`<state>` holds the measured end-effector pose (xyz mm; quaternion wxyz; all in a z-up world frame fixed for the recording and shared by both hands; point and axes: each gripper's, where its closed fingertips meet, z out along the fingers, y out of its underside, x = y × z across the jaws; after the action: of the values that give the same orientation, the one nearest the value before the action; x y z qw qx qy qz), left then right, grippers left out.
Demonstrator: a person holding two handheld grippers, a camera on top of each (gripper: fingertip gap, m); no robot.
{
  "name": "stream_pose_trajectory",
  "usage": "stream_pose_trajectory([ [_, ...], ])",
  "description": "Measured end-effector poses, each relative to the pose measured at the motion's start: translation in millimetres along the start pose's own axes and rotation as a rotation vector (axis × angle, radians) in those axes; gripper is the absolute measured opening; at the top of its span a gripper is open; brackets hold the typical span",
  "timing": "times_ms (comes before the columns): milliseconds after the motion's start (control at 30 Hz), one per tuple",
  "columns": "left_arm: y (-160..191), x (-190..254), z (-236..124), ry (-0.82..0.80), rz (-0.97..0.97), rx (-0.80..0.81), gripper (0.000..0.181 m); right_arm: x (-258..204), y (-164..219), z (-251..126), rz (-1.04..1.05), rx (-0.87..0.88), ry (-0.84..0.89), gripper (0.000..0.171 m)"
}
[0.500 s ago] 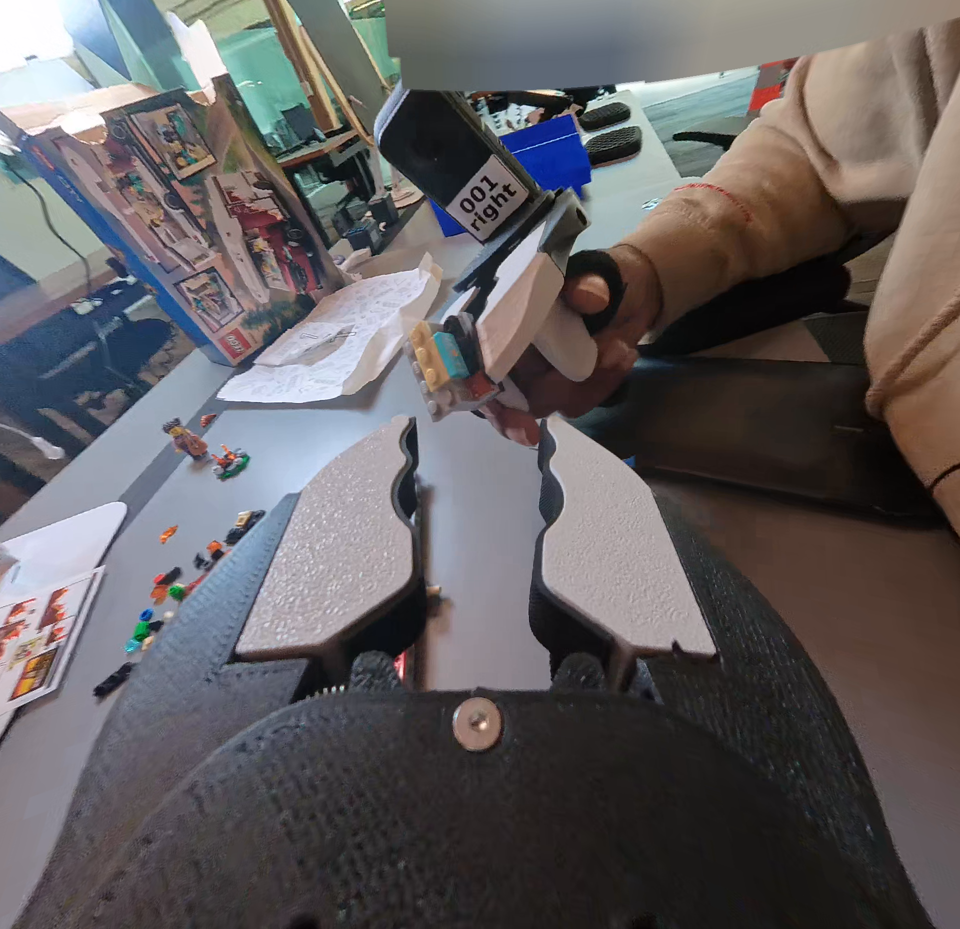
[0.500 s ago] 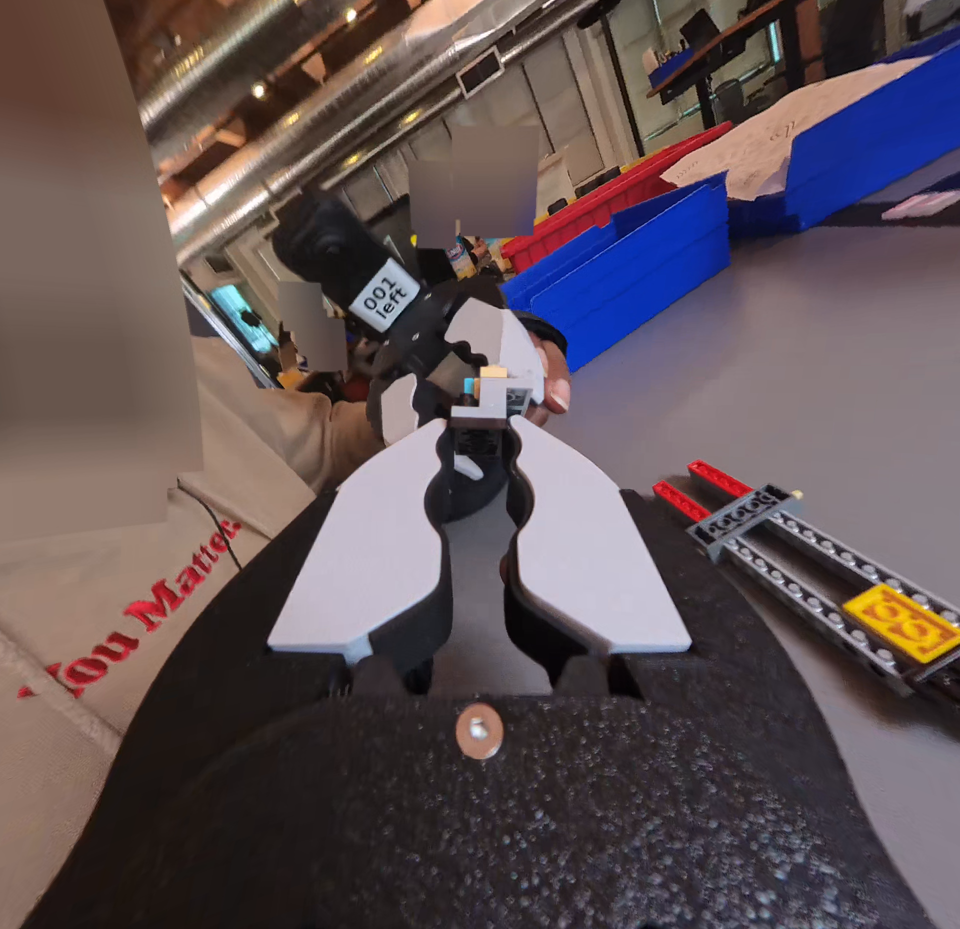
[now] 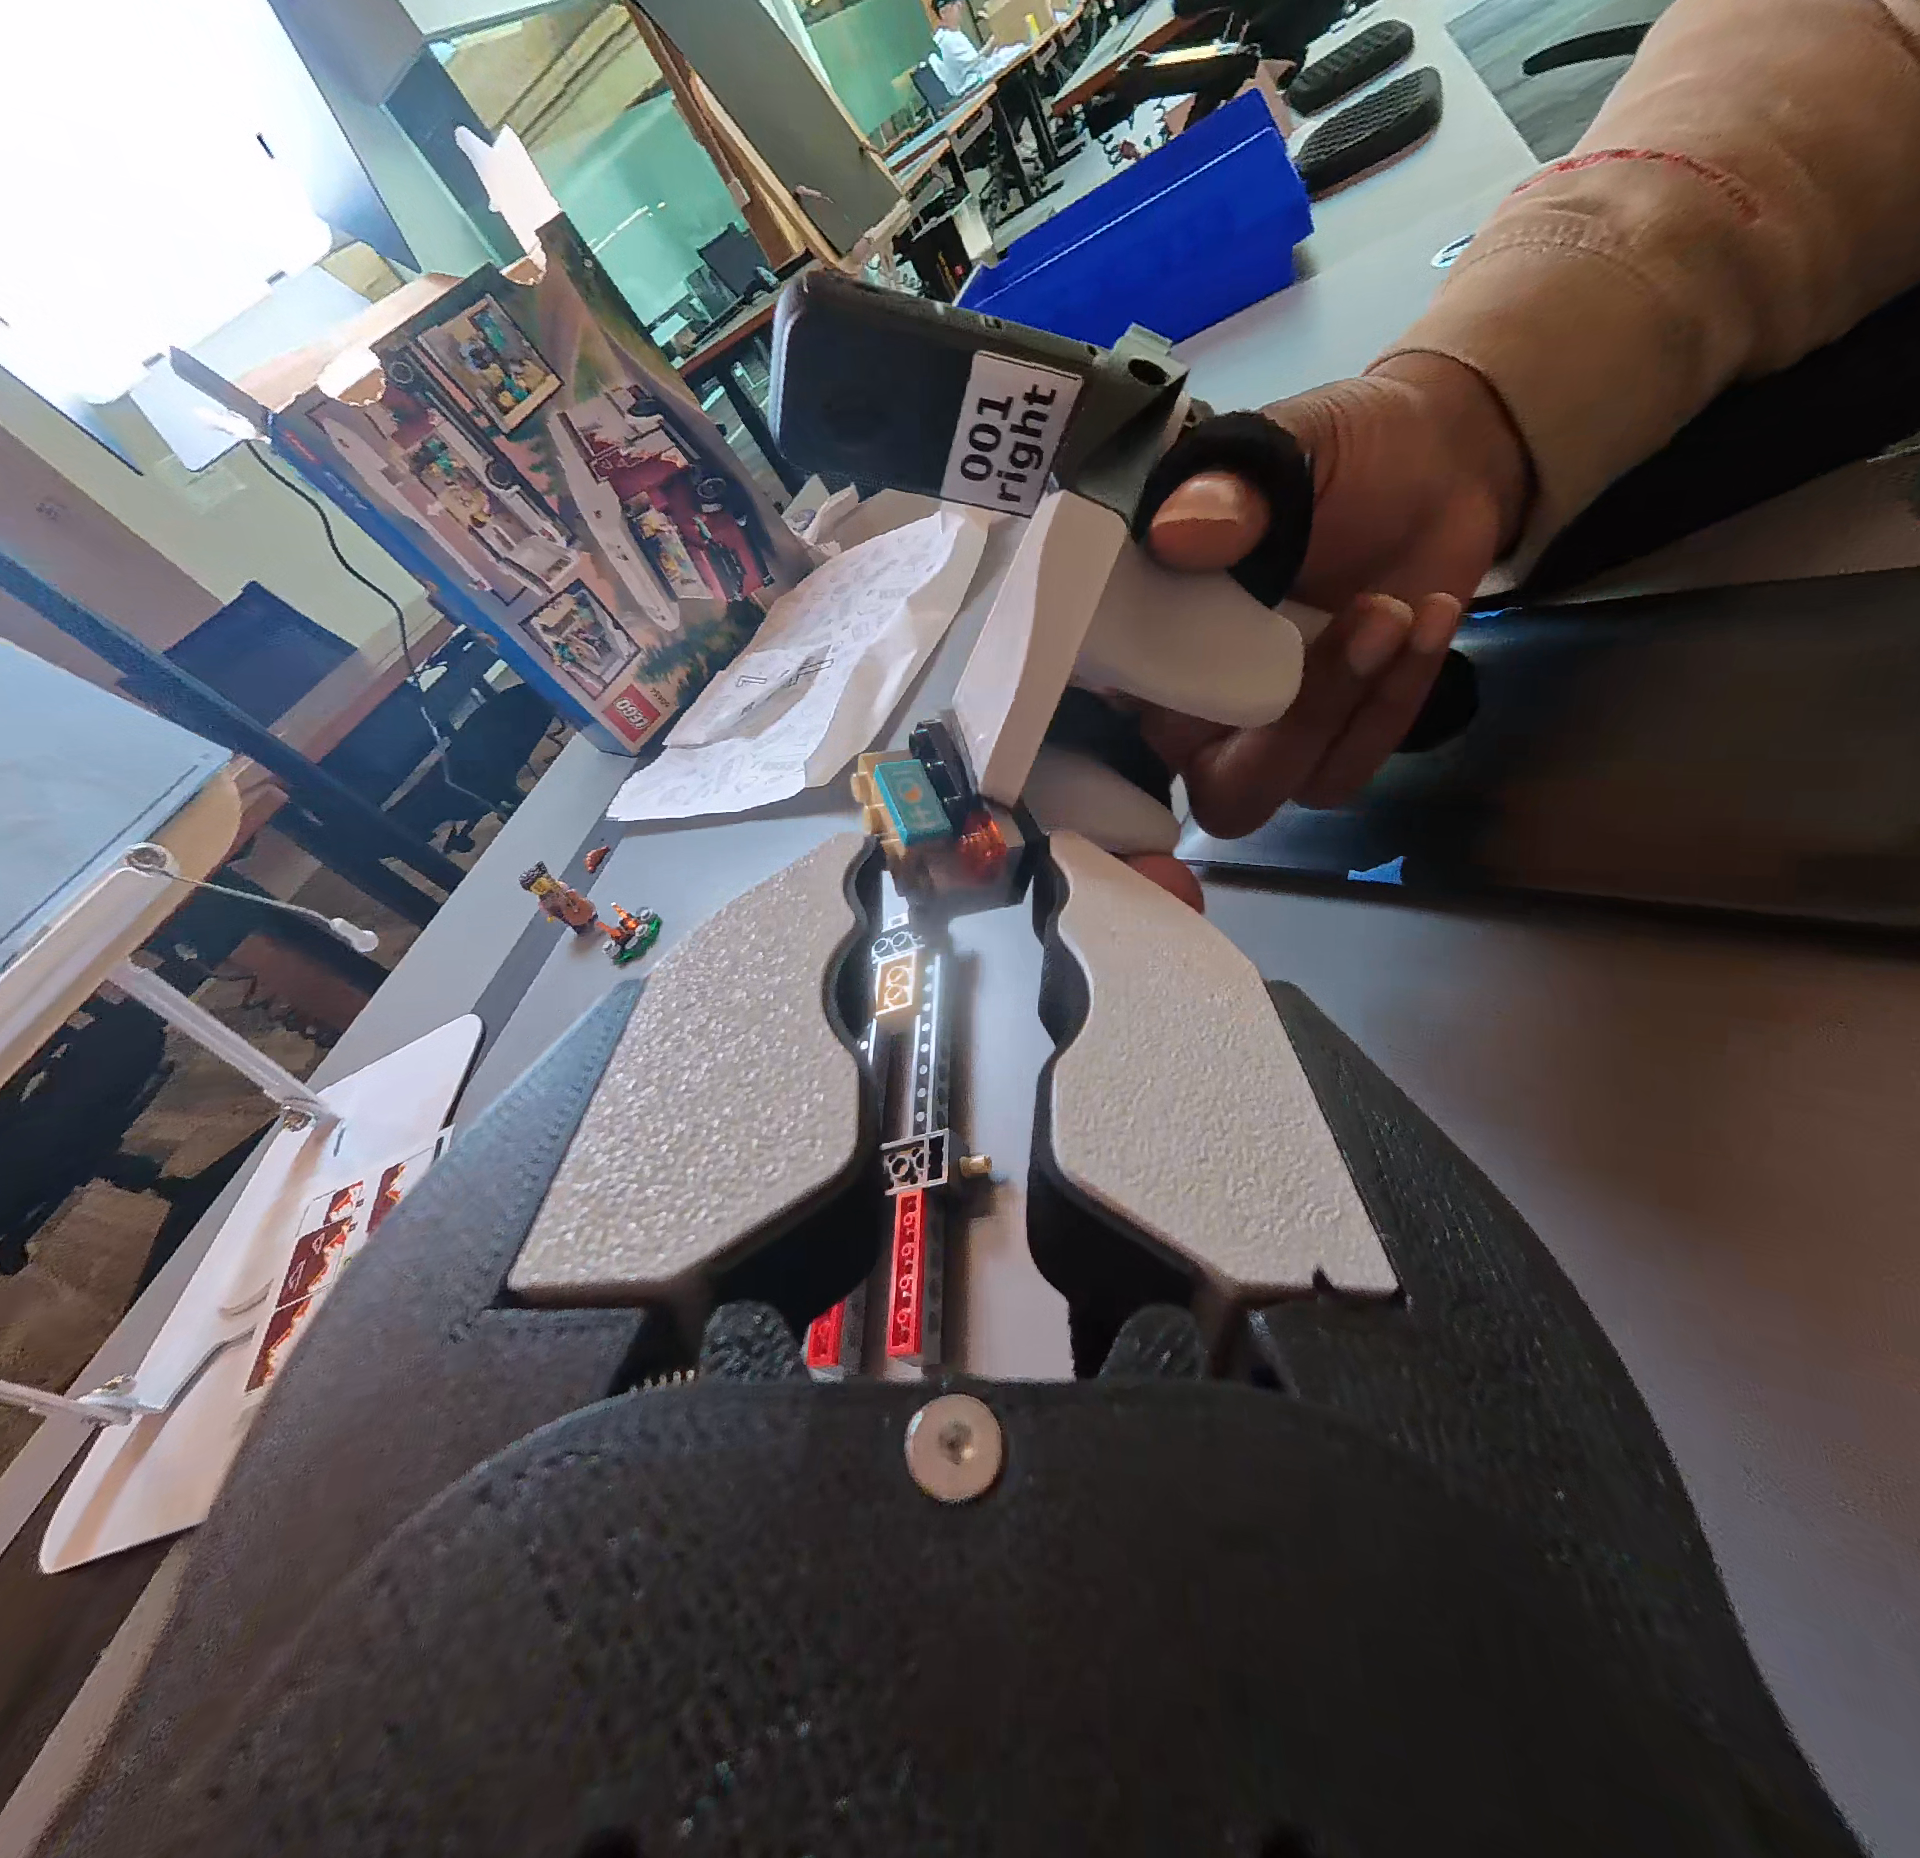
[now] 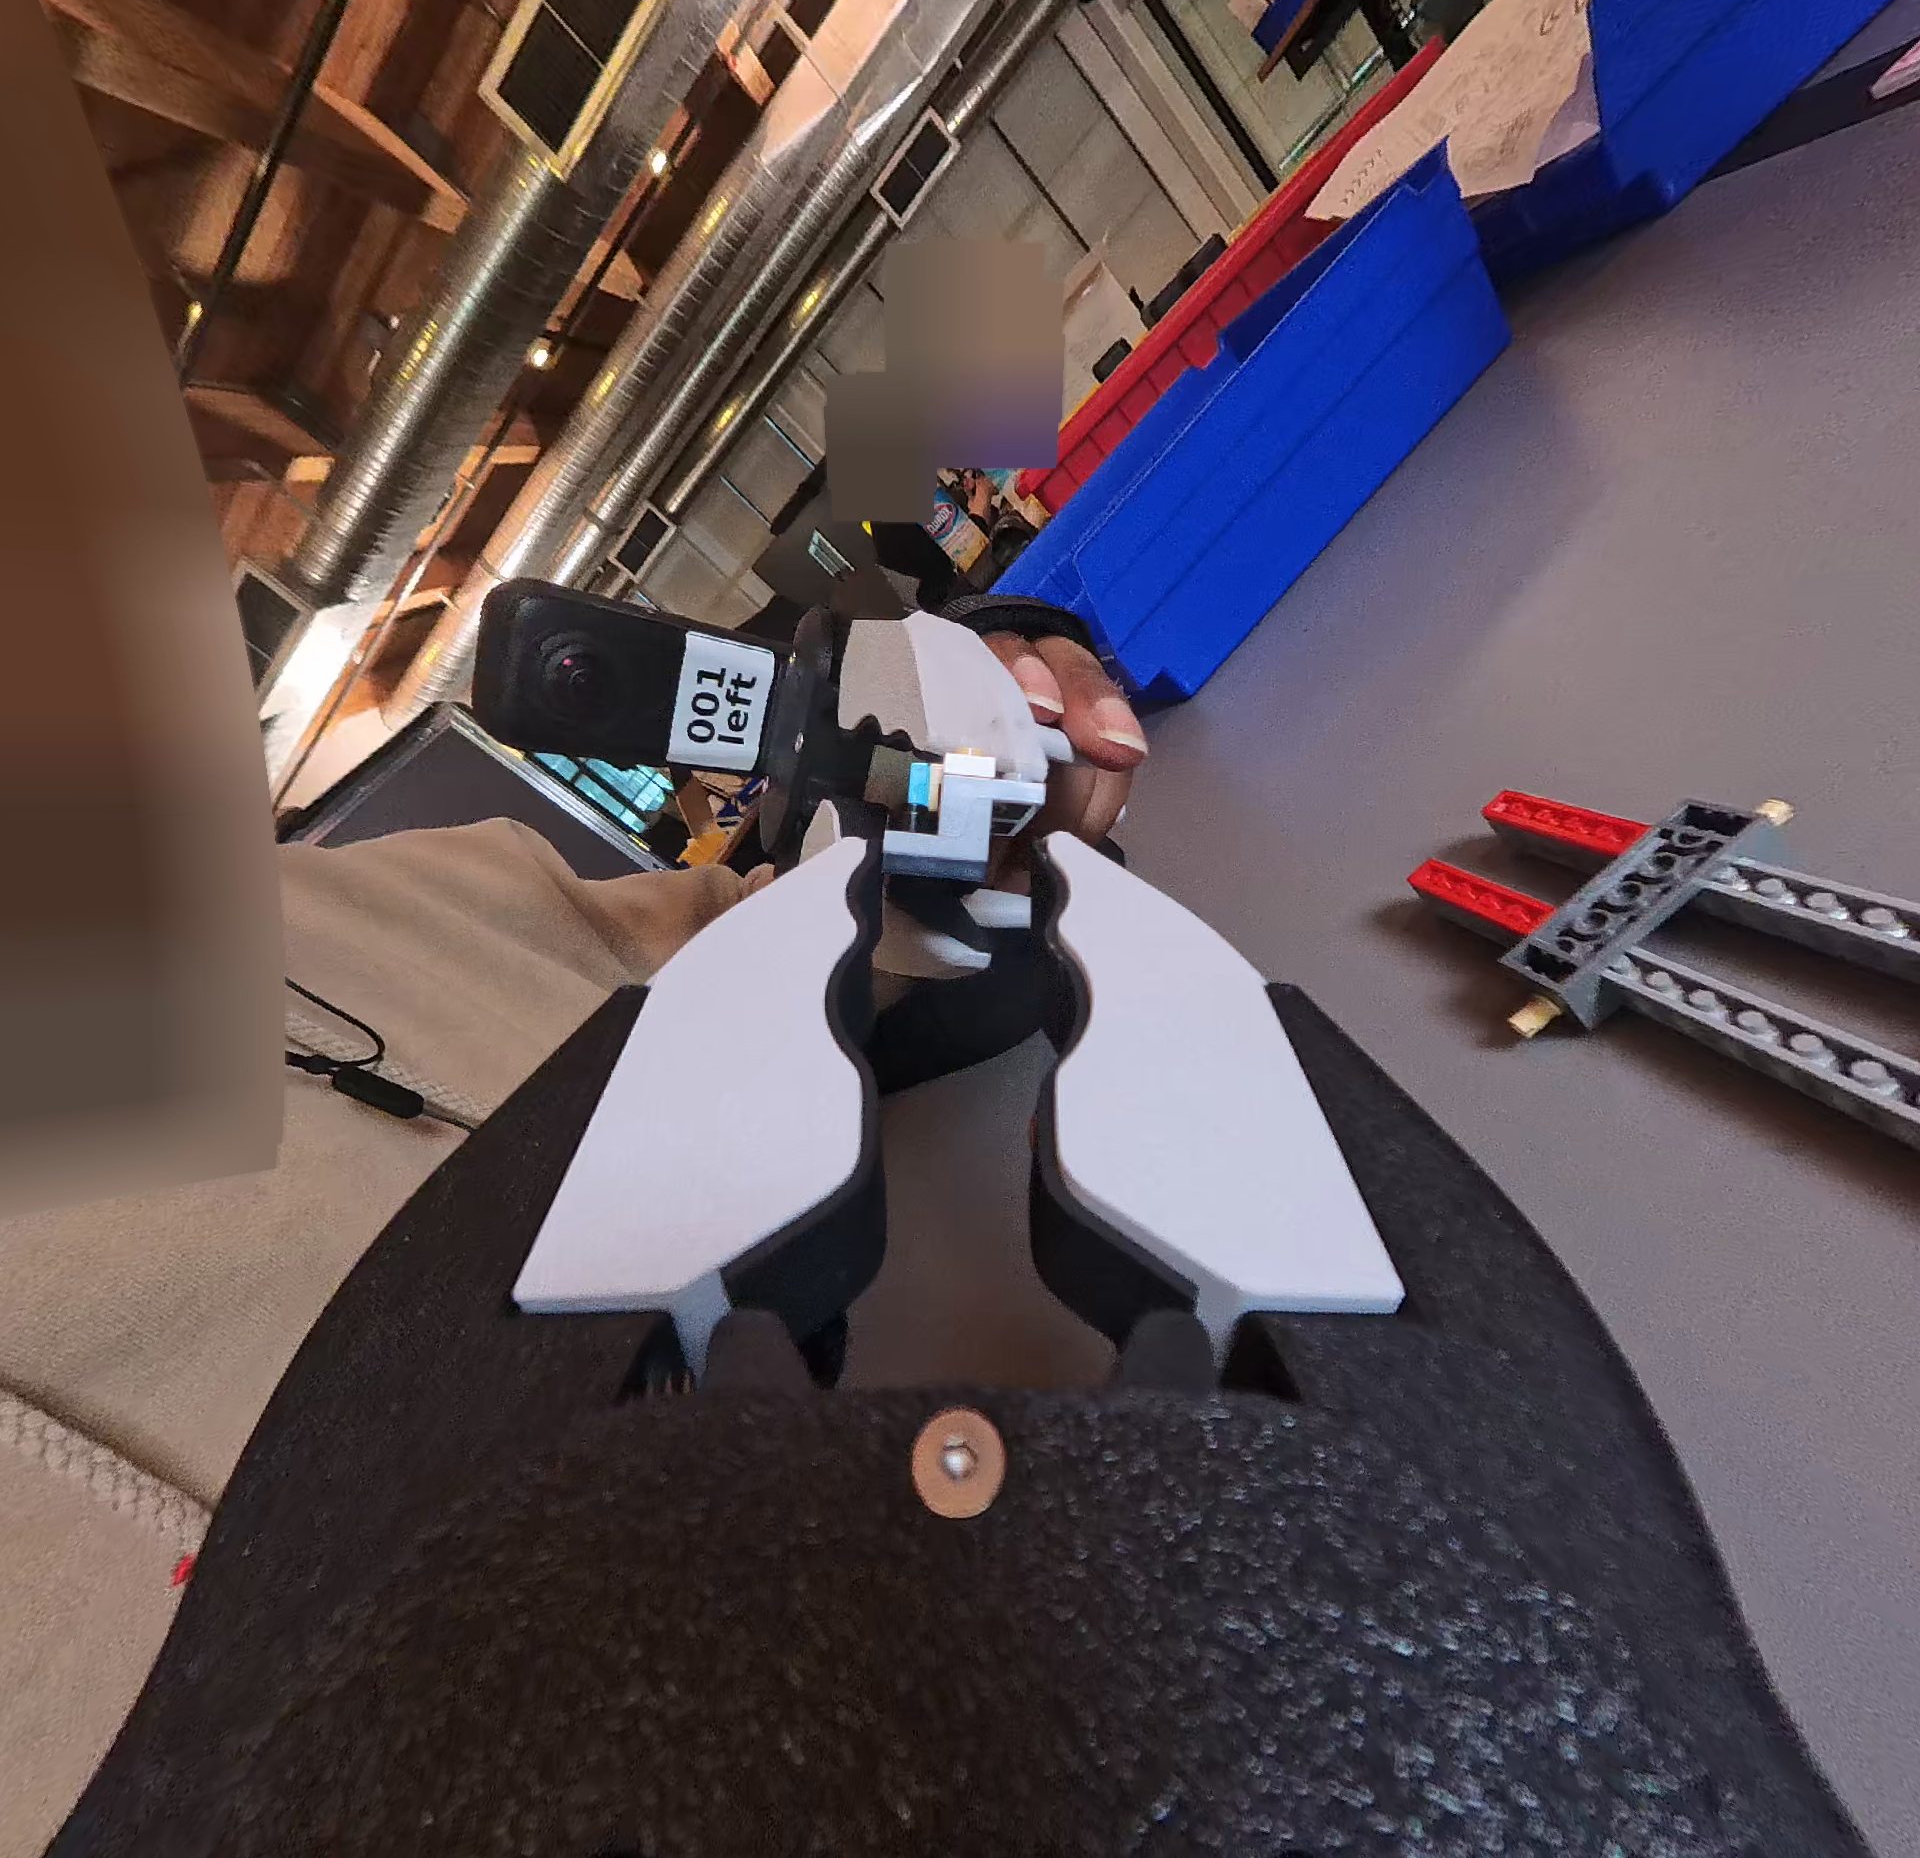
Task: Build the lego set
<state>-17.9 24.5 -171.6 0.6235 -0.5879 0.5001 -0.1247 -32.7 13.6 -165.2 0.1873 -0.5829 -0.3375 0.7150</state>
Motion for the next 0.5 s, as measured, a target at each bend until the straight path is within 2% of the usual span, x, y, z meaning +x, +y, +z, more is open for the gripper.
stream_pose_trajectory([
  [133,3,8,-4,0.089,-0.009,-0.004,0.028,4,2,-6,-0.089,-0.076,0.037,0.035],
  [500,25,39,-3,0.26,0.092,-0.095,0.028,13,37,-10,-0.288,-0.367,0.104,0.03],
])
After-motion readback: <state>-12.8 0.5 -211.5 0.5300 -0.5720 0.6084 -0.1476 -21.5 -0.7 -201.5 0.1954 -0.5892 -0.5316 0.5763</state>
